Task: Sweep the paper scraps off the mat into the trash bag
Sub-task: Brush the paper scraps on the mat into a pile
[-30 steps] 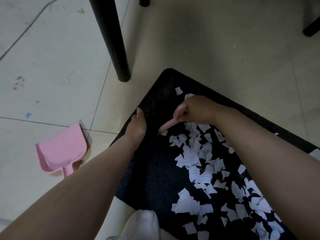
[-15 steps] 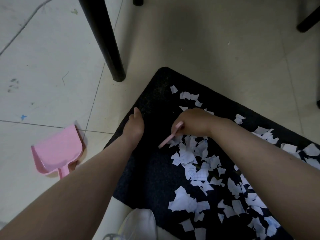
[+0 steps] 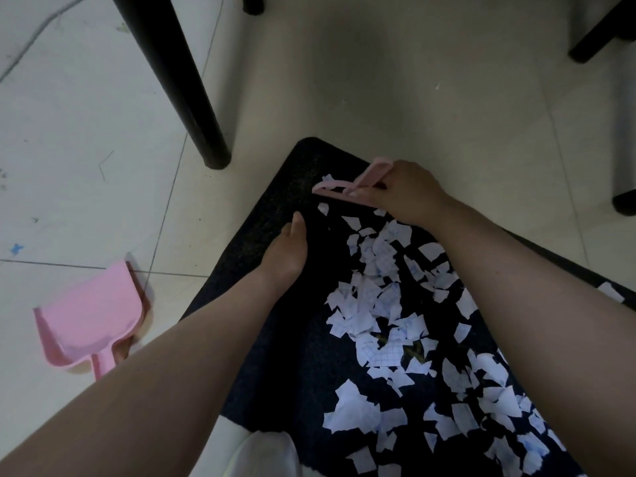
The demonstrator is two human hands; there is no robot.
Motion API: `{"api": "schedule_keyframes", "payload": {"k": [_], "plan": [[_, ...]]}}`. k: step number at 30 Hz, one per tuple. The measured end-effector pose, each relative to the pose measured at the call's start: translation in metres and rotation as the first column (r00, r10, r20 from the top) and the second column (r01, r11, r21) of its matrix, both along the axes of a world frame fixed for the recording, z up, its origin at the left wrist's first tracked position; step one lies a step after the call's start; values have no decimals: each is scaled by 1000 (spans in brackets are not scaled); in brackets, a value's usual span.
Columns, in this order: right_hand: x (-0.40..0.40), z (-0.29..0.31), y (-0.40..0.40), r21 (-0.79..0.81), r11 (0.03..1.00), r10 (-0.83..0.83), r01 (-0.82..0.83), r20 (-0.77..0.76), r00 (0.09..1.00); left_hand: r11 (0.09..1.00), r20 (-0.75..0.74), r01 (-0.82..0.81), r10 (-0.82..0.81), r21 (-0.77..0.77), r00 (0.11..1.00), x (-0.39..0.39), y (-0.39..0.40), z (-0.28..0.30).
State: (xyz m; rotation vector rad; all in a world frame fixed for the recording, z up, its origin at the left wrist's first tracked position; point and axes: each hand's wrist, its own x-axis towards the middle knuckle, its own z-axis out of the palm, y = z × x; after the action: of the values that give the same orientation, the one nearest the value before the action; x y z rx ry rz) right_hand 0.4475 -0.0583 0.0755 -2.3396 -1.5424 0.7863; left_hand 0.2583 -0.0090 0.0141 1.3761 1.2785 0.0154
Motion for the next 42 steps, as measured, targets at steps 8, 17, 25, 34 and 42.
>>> {"api": "schedule_keyframes", "payload": {"k": [8, 17, 25, 34, 42], "plan": [[23, -35, 9, 176, 973, -155, 147, 32, 987, 1000, -44, 21, -21, 11, 999, 10, 10, -3], [34, -55, 45, 102, 990, -114, 100, 134, 984, 999, -96, 39, -36, 30, 995, 12, 13, -7], [34, -36, 21, -166, 984, 56, -61, -40, 998, 997, -104, 61, -57, 40, 993, 11, 12, -6], [27, 1, -8, -50, 999, -11, 2, -180, 984, 999, -59, 34, -32, 26, 998, 11, 6, -5], [14, -35, 55, 155, 970, -194, 186, 37, 980, 998, -11, 46, -47, -44, 999, 15, 10, -2]]}}
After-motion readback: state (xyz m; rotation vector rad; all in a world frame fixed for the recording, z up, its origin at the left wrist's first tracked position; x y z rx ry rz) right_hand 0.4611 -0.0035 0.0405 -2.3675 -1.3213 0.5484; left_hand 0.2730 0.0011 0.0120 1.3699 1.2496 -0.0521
